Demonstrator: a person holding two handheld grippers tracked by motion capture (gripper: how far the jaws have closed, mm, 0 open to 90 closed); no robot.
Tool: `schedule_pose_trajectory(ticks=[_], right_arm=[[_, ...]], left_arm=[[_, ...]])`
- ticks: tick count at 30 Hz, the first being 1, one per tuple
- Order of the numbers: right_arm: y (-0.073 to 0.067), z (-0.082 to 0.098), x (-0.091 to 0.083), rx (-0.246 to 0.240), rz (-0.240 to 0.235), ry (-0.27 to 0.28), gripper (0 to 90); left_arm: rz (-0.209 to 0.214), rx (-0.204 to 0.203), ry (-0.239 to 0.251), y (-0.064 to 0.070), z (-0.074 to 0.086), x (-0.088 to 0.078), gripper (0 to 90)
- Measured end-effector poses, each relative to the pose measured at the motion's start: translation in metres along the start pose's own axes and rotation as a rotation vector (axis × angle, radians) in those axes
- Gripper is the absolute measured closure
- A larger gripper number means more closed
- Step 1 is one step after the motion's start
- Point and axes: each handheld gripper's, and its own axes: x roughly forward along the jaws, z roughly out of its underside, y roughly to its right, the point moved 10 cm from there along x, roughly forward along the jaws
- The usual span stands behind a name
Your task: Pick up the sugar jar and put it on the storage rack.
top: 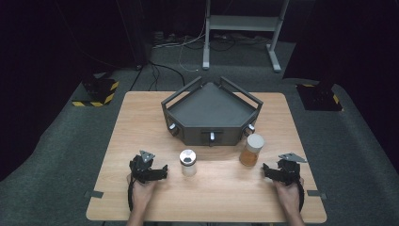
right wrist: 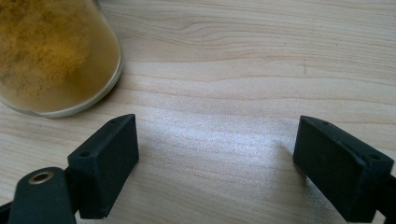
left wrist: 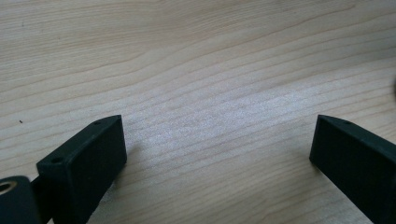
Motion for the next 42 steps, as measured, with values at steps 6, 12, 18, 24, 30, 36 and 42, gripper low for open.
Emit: schedule_pose_trajectory(ticks=[6, 12, 18, 24, 30, 36, 42], right_arm=[[0.0, 0.0, 0.0, 0.001, -0.001, 0.0, 13.7], [0.0, 0.0, 0.0, 0.001, -0.002, 0.0, 13.7], [0.001, 0.0, 0.0, 0.002, -0.003, 0.002, 13.8], [0.001, 0.0, 0.0, 0.003, -0.003, 0.002, 13.7], [0.001, 0.0, 0.0, 0.003, -0.003, 0.001, 13.7], [0.001, 0.0, 0.0, 0.003, -0.003, 0.001, 13.7], [0.001, 0.0, 0.0, 0.003, -0.003, 0.001, 13.7]], left_arm=[[0.0, 0.0, 0.0, 0.0, 0.0, 0.0, 3.7], [0.0, -0.003, 0.0, 0.0, 0.0, 0.0, 3.9], [-0.007, -0.005, 0.003, 0.0, 0.0, -0.001, 5.4], [-0.01, -0.007, 0.001, 0.001, 0.0, 0.0, 4.7], [-0.004, -0.005, -0.002, 0.002, 0.0, -0.001, 3.6], [0.01, 0.016, 0.024, 0.005, -0.001, -0.009, 1.1], [0.036, 0.048, 0.028, 0.012, -0.005, -0.02, 0.5]])
